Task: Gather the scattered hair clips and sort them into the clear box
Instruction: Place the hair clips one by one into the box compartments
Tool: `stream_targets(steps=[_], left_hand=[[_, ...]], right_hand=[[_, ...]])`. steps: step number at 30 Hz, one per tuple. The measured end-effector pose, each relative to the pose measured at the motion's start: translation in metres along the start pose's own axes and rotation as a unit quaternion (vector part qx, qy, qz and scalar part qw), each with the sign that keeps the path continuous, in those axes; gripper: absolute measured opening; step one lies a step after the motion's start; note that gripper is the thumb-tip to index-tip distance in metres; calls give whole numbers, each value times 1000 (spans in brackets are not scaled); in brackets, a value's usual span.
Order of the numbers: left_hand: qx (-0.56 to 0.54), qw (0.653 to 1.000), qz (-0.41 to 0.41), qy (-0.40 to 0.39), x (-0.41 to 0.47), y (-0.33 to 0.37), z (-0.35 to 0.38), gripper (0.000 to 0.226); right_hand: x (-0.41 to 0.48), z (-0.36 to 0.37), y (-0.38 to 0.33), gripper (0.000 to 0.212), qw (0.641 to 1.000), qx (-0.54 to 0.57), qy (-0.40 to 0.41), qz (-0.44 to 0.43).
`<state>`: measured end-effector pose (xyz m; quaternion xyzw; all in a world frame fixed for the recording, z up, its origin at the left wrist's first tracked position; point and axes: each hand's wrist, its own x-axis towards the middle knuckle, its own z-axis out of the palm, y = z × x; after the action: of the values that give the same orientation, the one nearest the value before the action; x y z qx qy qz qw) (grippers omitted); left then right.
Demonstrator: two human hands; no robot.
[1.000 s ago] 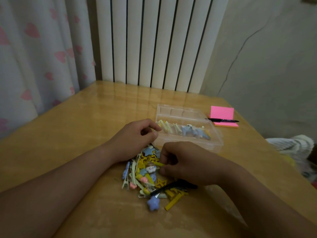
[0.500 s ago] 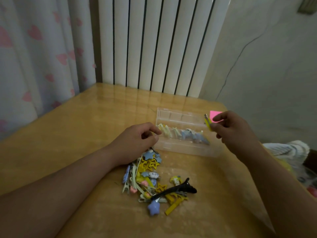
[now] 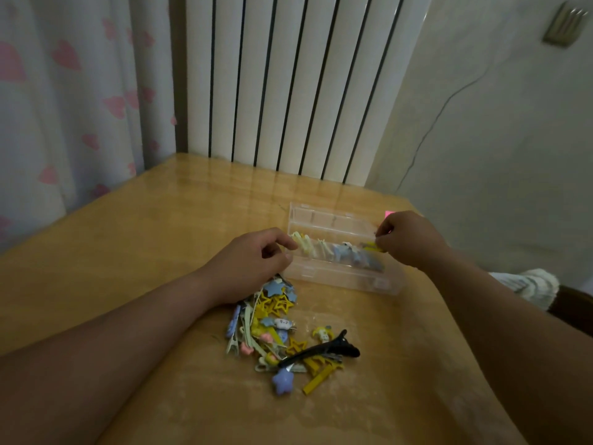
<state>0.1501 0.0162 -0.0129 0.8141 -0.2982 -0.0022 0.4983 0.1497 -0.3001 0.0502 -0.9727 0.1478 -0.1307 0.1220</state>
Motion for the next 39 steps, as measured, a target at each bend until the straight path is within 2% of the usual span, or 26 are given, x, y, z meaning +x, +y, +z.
stream_targets(steps=[4,8,13,15,17,19,22,24,27,39], left_hand=[[8,1000,-3,0,1,1,0,14],[11,1000,-4,3,1,0,-1,15],[9,1000,-6,4,0,2,0,14],[7,1000,-7,3,0,3,0,14],[4,1000,-8,2,-1,4,-1,15],[5,1000,-8,2,-2,4,-1,16],[10,1000,-6,3,-3,6,-1,16],[13,1000,-2,4,-3,6,-1,17],[21,1000,-1,5,-2,5,-1,17],[33,999,-5,7,-2,7,-1,17]], right_hand=[[3,3,-5,13,998,-59,-21,-17],[-6,4,-5,10,998,-50,11,-27],[-52,-2,-17,6,983,88,141,-79],[-78,-6,-29,5,967,164,158,-115],[-101,-12,-40,5,958,209,107,-164],[-118,-17,-48,5,952,227,-17,-204],[-131,-20,-55,4,941,178,-192,-217],[-136,-19,-57,8,935,123,-251,-217],[-140,-17,-62,15,934,55,-274,-223],[-152,-28,-81,19,938,-92,-268,-200]])
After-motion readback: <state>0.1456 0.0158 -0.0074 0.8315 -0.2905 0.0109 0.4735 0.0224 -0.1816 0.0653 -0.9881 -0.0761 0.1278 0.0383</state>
